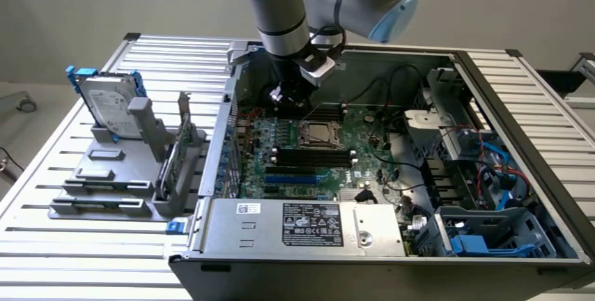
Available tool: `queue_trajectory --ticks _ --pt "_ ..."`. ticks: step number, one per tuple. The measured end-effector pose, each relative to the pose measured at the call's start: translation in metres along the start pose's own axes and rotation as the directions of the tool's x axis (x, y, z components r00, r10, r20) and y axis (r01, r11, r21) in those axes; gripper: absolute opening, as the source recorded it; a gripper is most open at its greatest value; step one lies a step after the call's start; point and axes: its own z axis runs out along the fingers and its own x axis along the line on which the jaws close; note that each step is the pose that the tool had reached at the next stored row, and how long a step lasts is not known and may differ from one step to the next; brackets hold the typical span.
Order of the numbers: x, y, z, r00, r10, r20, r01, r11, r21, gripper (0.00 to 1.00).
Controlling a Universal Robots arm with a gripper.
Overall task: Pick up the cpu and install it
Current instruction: 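Install the first cpu locking lever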
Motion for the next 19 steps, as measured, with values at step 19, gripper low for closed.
queue_trajectory --ticks 19 --pt "-0.0050 -0.0001 -0.0017 1.0000 -0.002 -0.0019 0.002 1.0000 -0.0076 0.11"
